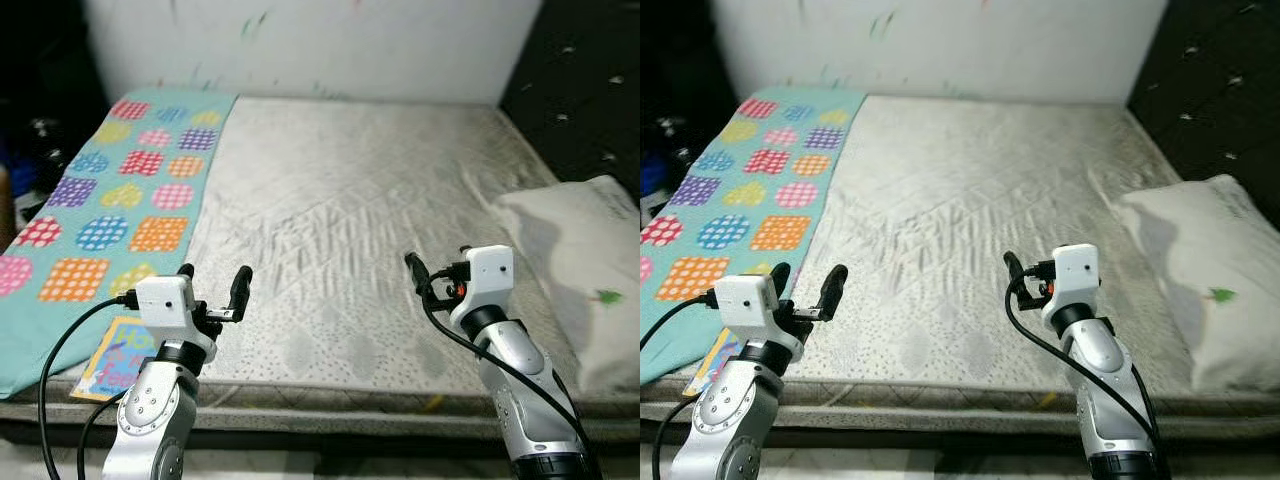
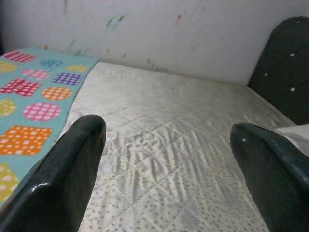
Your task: Clean up the room
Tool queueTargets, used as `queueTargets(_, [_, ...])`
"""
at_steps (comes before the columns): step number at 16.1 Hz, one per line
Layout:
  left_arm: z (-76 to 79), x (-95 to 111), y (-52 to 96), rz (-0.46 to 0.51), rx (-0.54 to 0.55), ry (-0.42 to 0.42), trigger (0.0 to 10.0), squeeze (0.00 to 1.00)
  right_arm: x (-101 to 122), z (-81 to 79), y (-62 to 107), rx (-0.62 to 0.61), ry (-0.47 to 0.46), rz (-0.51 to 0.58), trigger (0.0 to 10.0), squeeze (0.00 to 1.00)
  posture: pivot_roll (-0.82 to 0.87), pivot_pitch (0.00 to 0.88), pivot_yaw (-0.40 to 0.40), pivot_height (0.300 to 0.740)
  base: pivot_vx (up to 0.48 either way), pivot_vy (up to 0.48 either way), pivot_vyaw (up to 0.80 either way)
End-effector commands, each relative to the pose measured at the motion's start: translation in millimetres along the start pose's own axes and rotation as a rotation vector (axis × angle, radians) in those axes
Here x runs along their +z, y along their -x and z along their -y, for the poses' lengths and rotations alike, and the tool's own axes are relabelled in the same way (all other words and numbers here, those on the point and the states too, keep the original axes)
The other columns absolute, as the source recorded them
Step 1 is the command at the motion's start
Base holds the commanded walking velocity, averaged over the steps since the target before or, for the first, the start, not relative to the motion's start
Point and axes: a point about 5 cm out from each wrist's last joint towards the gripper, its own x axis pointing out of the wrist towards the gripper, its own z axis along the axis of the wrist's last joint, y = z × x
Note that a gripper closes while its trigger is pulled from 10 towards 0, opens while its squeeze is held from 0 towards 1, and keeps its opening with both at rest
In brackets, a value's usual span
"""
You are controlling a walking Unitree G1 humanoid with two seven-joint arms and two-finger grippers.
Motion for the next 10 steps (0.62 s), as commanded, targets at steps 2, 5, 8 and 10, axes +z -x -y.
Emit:
queueTargets(2, [1.3, 1.5, 0.5, 0.002, -0.008, -0.006, 10.0, 0.00, 2.8, 1.2, -1.8, 0.000, 0.004, 0.010, 10.0, 0.00, 0.02, 0.000, -0.036, 0.740, 0.339, 0.000, 0.00])
queueTargets(5, [-0.7, -1.1, 0.0, -0.013, 0.018, -0.018, 10.0, 0.00, 2.2, 1.4, -2.0, 0.000, 0.005, 0.008, 10.0, 0.00, 0.02, 0.000, -0.036, 0.740, 0.000, 0.000, 0.00])
queueTargets(8, [-2.3, -2.3, -1.2, -0.014, 0.043, -0.022, 10.0, 0.00, 1.9, 1.8, -2.2, -0.002, 0.007, 0.009, 10.0, 0.00, 0.02, 0.000, -0.034, 0.740, 0.000, 0.000, 0.00])
queueTargets(10, [-2.4, -3.3, -1.4, -0.022, 0.048, -0.009, 10.0, 0.00, 1.4, 2.4, -1.8, -0.003, 0.008, 0.008, 10.0, 0.00, 0.02, 0.000, -0.035, 0.740, 0.000, 0.000, 0.00])
